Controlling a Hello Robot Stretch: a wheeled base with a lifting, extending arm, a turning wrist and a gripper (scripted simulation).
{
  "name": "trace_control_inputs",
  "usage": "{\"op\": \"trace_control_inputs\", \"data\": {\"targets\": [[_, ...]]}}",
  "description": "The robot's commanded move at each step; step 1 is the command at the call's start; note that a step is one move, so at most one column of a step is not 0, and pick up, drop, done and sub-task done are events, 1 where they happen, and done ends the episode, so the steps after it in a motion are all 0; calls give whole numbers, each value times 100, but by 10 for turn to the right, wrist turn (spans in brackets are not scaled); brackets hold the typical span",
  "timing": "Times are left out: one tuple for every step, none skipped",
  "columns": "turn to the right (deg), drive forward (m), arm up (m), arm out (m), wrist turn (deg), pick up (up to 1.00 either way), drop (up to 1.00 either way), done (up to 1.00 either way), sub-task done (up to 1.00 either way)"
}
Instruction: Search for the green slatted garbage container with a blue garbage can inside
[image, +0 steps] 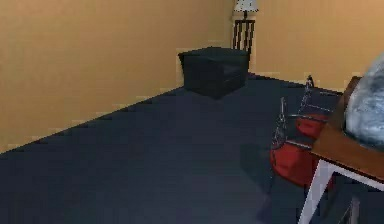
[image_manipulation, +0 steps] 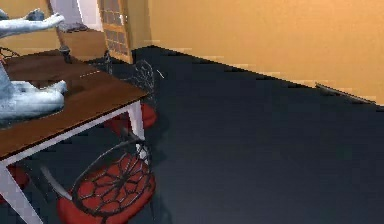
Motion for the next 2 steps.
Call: {"op": "trace_control_inputs", "data": {"targets": [[0,100,0,0,0,0,0,0,0],[0,75,0,0,0,0,0,0,0]]}}
